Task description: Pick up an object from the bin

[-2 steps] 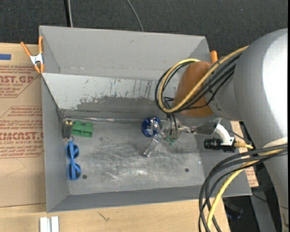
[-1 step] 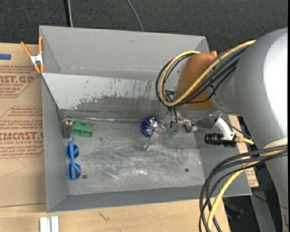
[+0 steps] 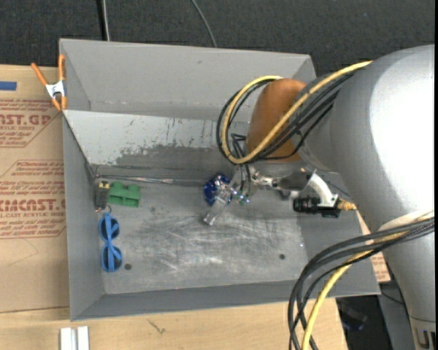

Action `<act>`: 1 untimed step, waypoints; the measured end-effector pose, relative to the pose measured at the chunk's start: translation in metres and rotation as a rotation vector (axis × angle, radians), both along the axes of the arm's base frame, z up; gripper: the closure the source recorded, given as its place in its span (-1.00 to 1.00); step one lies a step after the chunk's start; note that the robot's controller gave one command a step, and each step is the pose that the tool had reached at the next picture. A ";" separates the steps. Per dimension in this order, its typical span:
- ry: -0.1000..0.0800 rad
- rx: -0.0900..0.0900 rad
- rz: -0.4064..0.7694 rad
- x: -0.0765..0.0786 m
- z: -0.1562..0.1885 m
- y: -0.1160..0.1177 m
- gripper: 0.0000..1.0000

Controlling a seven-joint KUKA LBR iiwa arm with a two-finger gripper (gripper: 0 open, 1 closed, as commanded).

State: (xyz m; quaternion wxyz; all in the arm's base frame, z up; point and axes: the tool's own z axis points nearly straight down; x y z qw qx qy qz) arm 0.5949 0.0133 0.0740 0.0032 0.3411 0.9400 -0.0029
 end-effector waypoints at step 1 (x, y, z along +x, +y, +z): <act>-0.011 0.004 -0.023 -0.006 0.001 -0.001 -1.00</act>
Offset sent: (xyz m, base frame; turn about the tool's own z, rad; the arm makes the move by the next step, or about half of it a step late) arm -0.0103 -0.0001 -0.0040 0.0232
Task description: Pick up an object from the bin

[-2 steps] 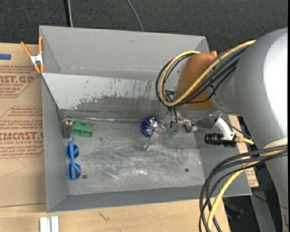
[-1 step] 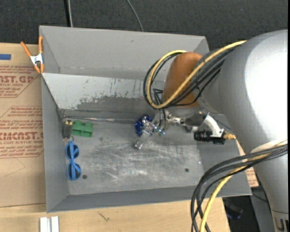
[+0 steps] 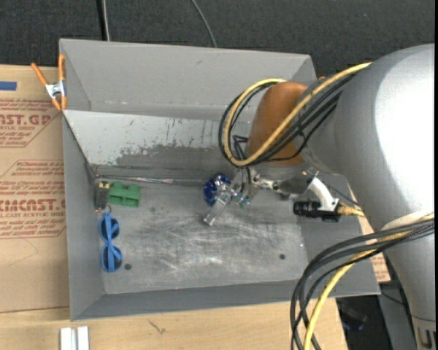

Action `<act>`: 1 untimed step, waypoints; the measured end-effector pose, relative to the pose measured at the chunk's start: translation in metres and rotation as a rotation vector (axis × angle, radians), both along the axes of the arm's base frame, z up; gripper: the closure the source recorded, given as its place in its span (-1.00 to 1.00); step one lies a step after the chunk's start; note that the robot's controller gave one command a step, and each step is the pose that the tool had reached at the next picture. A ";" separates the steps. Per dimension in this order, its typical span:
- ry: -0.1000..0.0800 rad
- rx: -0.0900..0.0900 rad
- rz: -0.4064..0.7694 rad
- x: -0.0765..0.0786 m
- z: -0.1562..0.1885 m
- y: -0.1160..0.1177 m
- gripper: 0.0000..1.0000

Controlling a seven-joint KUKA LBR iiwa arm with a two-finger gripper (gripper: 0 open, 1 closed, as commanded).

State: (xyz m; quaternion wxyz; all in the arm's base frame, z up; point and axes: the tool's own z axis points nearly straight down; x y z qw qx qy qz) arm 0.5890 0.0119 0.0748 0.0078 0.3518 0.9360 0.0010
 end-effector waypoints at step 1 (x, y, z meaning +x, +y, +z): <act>0.010 -0.006 -0.005 0.006 0.000 0.006 -1.00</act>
Offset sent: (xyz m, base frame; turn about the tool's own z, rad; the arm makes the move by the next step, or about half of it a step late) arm 0.0030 0.0122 -0.0045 0.0003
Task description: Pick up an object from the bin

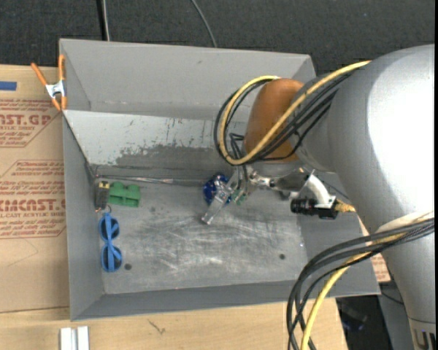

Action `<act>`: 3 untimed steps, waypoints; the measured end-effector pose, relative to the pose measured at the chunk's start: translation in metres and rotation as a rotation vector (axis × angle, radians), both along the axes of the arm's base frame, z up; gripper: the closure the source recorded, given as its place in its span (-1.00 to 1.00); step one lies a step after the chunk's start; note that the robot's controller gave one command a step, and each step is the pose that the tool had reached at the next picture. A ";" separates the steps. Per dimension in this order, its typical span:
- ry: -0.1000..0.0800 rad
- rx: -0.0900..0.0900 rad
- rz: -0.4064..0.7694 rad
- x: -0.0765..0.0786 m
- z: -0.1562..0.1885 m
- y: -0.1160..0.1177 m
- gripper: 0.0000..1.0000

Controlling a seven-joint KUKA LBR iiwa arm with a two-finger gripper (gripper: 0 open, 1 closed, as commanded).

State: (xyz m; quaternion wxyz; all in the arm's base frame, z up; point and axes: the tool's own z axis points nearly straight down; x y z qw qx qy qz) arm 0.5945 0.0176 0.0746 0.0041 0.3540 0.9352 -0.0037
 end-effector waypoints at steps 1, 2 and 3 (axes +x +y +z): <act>-0.009 0.005 -0.031 -0.004 0.001 0.001 -1.00; -0.001 0.007 -0.069 0.001 0.000 0.000 -1.00; -0.015 -0.001 -0.072 0.004 0.002 -0.004 1.00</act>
Offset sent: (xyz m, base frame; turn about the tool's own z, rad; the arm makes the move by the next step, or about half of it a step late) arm -0.0083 0.0039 -0.0033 0.0287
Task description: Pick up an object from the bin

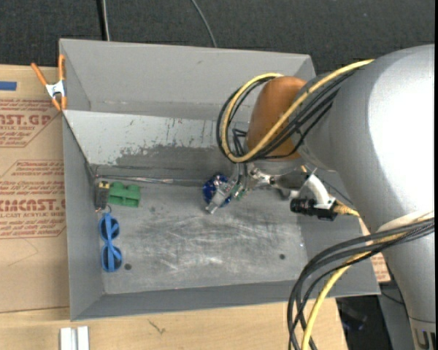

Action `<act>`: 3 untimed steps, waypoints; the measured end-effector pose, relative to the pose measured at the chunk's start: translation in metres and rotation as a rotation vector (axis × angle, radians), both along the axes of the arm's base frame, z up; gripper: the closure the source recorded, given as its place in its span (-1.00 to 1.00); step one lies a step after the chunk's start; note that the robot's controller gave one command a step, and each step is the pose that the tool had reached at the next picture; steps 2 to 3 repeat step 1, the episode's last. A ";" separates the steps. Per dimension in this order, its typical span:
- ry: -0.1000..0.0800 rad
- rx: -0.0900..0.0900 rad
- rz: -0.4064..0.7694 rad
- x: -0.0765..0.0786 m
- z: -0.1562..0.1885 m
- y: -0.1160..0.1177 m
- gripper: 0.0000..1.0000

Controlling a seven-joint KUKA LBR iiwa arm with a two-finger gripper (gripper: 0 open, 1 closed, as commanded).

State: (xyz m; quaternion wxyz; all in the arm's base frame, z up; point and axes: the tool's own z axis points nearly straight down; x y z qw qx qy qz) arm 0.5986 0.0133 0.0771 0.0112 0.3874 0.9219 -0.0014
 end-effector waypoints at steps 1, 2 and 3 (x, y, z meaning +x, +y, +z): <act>0.013 0.012 -0.001 -0.040 0.127 0.011 1.00; 0.013 0.012 -0.001 -0.040 0.127 0.011 1.00; 0.013 0.012 -0.001 -0.040 0.127 0.011 1.00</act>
Offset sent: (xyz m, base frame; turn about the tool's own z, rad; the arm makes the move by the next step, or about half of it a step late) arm -0.0407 0.0101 0.1228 0.0021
